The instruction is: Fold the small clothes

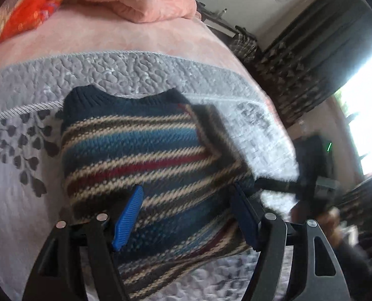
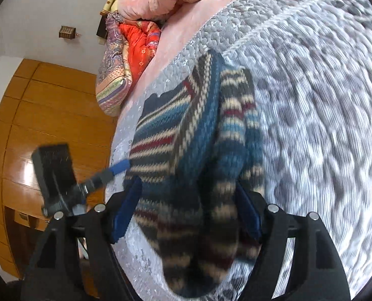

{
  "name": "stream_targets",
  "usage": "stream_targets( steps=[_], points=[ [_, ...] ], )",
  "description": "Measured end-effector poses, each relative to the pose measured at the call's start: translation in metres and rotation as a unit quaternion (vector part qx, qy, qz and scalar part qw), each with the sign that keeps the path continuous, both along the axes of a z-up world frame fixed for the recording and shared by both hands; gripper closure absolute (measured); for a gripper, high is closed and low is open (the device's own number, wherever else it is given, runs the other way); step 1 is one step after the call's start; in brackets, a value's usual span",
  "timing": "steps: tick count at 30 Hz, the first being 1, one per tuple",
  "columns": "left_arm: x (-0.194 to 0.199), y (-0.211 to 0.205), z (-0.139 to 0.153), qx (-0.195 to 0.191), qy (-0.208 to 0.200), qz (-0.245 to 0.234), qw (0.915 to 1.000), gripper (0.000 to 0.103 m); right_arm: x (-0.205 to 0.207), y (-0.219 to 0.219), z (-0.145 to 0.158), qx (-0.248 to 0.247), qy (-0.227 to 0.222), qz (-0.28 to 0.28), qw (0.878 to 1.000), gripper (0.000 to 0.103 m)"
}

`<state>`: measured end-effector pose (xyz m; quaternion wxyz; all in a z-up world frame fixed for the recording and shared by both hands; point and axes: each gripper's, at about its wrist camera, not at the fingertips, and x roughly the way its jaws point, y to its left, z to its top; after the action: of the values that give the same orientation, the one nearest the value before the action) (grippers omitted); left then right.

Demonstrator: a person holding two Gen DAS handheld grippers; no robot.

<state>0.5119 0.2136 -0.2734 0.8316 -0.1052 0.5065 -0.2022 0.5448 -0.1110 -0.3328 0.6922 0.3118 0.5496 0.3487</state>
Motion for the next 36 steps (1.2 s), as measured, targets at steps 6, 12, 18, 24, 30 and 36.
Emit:
stream_targets(
  steps=[6,12,18,24,30,36],
  points=[
    [-0.019,-0.015,-0.004,0.055,-0.044,-0.016,0.9974,0.032,0.028,0.015,0.005,-0.028,-0.011,0.012,0.999,0.029],
    [-0.037,-0.029,-0.006,0.121,-0.093,-0.021,0.988,0.031,0.056,0.026,-0.002,-0.033,-0.008,0.016,0.999,0.037],
    [-0.048,-0.039,-0.01,0.155,-0.122,-0.031,0.9798,0.031,0.063,0.024,0.003,-0.065,-0.045,0.011,0.997,0.083],
    [-0.048,-0.039,-0.012,0.149,-0.123,-0.033,0.9806,0.03,0.066,0.013,-0.025,-0.077,-0.009,-0.006,0.997,0.08],
    [-0.055,-0.015,0.001,0.098,-0.119,-0.02,0.9878,0.03,0.065,-0.008,0.0,-0.06,-0.013,-0.048,0.997,0.053],
    [-0.05,0.039,0.011,-0.019,-0.096,0.031,0.9947,0.029,0.062,0.004,0.019,-0.057,-0.022,-0.012,0.998,0.054]
  ],
)
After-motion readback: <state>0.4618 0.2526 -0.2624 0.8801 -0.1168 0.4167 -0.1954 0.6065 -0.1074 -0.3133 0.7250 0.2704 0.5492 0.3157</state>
